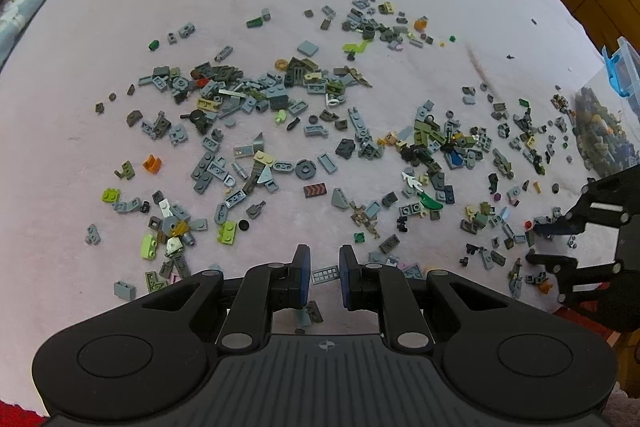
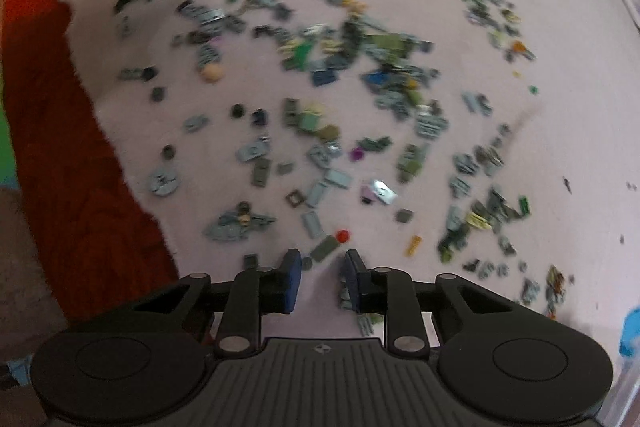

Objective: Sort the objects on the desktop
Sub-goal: 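Close the left tool on a grey plate while the right tool grasps a grey brick, then carry both held bricks over the clear plastic box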

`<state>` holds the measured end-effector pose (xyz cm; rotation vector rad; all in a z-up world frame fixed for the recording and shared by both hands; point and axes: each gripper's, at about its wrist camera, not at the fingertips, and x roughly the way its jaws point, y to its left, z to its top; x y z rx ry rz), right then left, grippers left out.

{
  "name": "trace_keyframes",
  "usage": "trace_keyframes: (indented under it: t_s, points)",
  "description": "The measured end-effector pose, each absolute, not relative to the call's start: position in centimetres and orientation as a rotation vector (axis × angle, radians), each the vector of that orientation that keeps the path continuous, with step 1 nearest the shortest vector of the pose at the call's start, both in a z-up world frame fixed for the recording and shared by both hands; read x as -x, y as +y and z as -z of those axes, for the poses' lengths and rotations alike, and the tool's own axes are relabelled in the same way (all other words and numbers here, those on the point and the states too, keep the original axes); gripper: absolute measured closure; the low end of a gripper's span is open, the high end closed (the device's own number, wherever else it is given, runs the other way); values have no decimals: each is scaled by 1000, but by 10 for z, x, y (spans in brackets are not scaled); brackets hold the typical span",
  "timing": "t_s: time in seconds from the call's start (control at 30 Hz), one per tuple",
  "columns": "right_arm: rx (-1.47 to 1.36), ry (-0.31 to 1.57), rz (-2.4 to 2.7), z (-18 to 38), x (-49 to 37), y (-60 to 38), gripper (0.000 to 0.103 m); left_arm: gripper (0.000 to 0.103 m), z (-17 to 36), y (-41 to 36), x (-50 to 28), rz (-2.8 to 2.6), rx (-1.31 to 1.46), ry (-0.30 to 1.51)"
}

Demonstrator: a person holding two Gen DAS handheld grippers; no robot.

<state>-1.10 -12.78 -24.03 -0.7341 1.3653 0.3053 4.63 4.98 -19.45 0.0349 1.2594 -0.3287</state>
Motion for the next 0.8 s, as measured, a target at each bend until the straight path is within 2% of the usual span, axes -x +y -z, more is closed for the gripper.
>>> trace_keyframes:
  t_s: [0.13, 0.47, 0.57, 0.8]
  points:
    - [721, 1376, -314, 246, 9, -127, 83, 86, 192, 50, -47, 326, -31, 1252]
    - [511, 1413, -230, 239, -7, -150, 82, 86, 188, 51, -43, 335, -36, 1247]
    - [509, 1408, -218, 240, -6, -151, 95, 86, 187, 50, -42, 343, -38, 1243]
    - [479, 1362, -171, 221, 1, -149, 95, 86, 176, 46, -44, 360, -39, 1214]
